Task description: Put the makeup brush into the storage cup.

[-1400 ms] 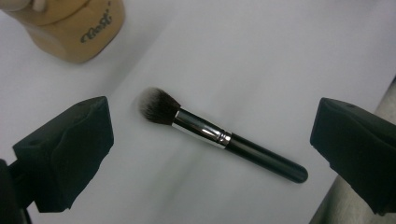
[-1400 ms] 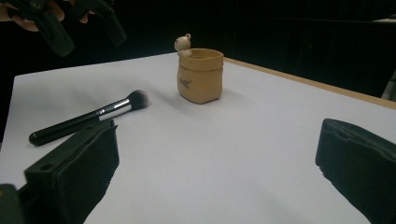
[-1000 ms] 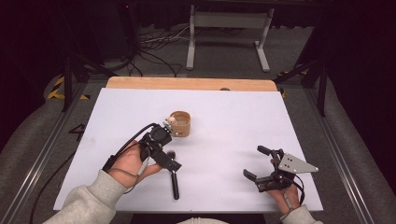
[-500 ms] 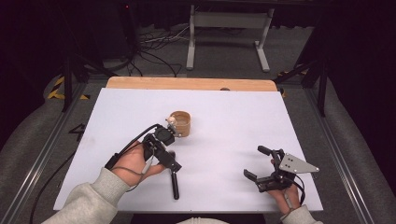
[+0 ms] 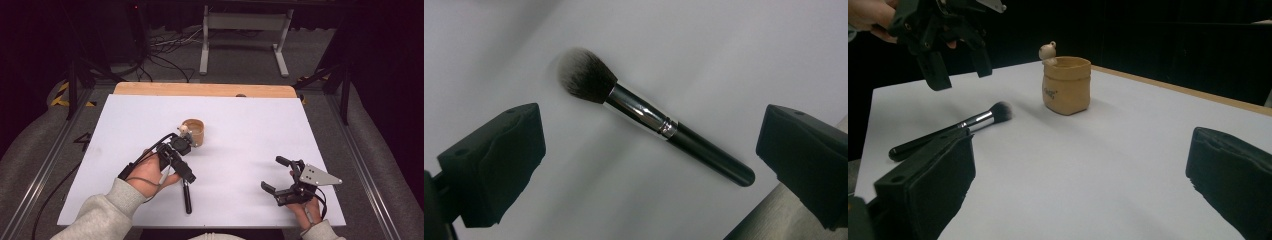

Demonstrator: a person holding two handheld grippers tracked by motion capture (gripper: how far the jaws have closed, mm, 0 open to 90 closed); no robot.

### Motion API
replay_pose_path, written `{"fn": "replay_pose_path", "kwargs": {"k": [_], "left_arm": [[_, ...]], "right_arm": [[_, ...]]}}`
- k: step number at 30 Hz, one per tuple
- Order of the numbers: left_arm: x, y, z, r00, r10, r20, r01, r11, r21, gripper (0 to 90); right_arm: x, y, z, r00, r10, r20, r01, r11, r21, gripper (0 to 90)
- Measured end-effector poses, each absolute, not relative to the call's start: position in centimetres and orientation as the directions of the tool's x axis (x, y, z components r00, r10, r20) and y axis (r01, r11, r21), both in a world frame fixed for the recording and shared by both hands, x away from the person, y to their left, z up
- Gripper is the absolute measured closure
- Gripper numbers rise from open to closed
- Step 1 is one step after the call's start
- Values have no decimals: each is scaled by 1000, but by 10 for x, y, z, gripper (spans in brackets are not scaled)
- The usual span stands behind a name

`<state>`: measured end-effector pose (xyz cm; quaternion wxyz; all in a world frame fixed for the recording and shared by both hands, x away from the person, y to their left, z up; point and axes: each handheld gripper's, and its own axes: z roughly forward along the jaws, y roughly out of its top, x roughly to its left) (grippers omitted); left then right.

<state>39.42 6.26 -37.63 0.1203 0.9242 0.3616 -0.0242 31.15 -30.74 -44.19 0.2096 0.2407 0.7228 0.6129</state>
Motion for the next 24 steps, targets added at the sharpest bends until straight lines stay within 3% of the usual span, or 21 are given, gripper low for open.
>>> {"fn": "replay_pose_path", "kwargs": {"k": [24], "left_arm": [[397, 55, -407, 734, 667, -126, 679, -720, 145, 0]], "right_arm": [[310, -306, -441, -798, 602, -23, 81, 145, 986, 0]]}}
